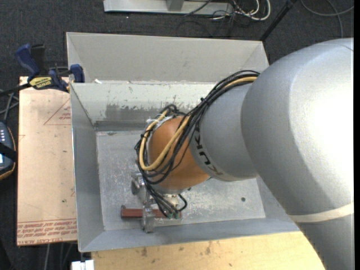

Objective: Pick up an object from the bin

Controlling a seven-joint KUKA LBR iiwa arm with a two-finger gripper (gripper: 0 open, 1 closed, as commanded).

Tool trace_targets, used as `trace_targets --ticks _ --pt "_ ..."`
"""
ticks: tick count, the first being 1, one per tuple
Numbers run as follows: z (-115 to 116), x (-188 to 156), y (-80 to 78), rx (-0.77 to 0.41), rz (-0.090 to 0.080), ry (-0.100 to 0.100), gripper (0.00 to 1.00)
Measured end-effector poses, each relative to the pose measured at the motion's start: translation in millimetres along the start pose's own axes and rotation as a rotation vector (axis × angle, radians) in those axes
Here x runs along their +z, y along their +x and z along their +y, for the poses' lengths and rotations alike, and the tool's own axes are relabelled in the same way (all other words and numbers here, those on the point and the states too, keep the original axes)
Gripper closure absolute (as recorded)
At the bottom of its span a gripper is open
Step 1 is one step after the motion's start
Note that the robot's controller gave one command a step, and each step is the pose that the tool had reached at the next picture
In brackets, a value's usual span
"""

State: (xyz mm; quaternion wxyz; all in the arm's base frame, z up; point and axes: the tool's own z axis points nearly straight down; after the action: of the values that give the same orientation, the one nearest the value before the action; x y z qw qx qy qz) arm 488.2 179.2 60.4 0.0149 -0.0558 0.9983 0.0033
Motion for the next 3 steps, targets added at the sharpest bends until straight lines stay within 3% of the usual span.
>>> trace_targets --ticks 1,2,3 --pt "-20 -12 5.7 0.023 0.014 0.001 0.00" --pt "1 -1 -3.9 -0.001 0.017 0.002 0.00" --pt "-8 -9 7.0 0.197 0.032 0.007 1.00"
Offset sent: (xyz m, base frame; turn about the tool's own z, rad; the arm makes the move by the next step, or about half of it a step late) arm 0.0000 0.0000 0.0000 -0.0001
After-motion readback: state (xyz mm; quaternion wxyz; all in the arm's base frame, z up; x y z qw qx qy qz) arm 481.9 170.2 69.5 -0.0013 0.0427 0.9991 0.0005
